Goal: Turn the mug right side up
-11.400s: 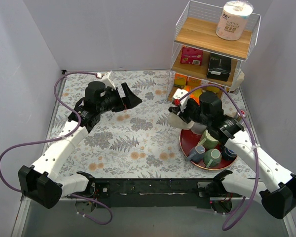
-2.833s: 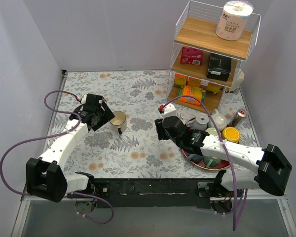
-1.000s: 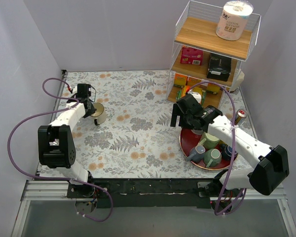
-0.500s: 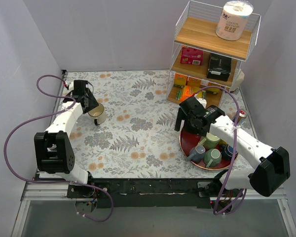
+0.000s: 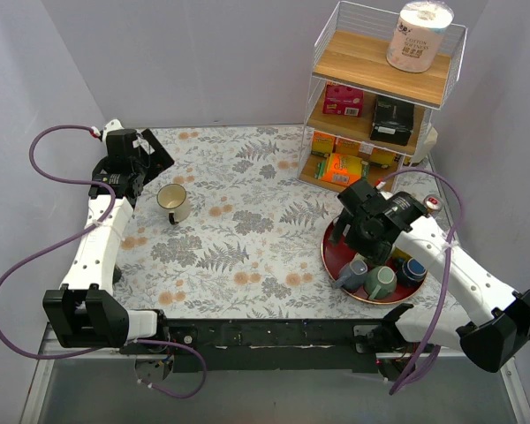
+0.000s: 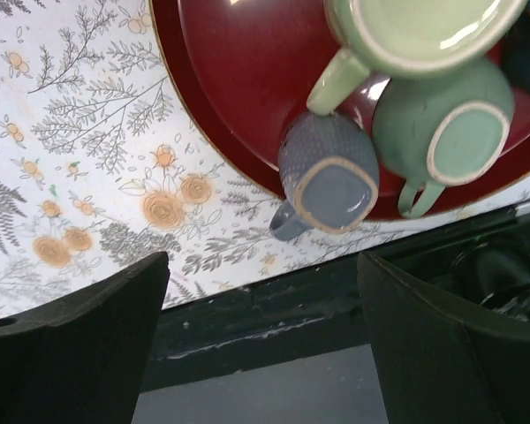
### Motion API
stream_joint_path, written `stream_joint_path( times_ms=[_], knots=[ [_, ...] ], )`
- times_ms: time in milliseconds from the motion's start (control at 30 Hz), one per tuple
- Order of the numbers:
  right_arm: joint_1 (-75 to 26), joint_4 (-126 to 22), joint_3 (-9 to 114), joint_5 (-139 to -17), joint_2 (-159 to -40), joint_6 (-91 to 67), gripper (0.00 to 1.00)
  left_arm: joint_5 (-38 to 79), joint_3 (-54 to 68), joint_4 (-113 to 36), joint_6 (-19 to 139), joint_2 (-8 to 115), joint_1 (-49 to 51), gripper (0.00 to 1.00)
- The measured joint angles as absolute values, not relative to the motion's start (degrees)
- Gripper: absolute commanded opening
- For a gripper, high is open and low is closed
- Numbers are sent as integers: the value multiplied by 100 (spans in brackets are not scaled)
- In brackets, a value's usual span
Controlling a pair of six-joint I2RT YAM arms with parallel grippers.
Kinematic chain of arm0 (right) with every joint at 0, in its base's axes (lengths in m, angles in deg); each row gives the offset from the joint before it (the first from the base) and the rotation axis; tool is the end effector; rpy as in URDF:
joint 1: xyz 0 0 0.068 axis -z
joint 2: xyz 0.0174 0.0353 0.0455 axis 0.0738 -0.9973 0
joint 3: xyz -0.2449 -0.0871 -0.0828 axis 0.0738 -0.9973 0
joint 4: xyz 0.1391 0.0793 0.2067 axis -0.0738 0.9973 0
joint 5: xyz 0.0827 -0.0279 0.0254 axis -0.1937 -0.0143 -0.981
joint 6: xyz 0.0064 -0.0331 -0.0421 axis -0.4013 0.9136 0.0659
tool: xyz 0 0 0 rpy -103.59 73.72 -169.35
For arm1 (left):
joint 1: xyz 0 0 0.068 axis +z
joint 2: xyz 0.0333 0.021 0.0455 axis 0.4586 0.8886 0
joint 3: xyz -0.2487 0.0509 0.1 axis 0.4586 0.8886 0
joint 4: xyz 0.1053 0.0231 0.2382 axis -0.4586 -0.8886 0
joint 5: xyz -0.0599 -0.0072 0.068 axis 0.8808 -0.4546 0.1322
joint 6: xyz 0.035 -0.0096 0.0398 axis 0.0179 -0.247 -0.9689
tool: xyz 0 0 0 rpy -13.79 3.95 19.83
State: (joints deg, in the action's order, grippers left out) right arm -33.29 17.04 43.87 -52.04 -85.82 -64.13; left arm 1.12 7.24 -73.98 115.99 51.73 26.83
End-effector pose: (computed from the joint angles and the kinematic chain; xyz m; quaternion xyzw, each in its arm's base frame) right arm 0.1664 0.1138 0.3132 0.2065 0.9510 0.0231 0.2290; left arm 0.2829 0.0046 0.3560 -0.5257 0.7125 -0.1845 0.4267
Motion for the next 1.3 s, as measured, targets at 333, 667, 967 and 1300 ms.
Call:
stream_joint_path(
  times_ms=[333,667,967,1300],
  knots=[
    [-3329,1855,3287,-5619,-7655,-8284,80,700,781,-7347,12189,5149,2683,98],
    [-3353,1586,3114,-5599,-8112,-9158,69,1732,836,-7232,12545,5142,2683,98],
    [-3692,1479,3062,-5519,-8560,-9761,62,2276,834,-7096,12714,5322,2683,98],
    [-3947,1389,2682,-5416,-8674,-10281,46,2490,834,-7050,12794,5475,2683,98]
  ],
)
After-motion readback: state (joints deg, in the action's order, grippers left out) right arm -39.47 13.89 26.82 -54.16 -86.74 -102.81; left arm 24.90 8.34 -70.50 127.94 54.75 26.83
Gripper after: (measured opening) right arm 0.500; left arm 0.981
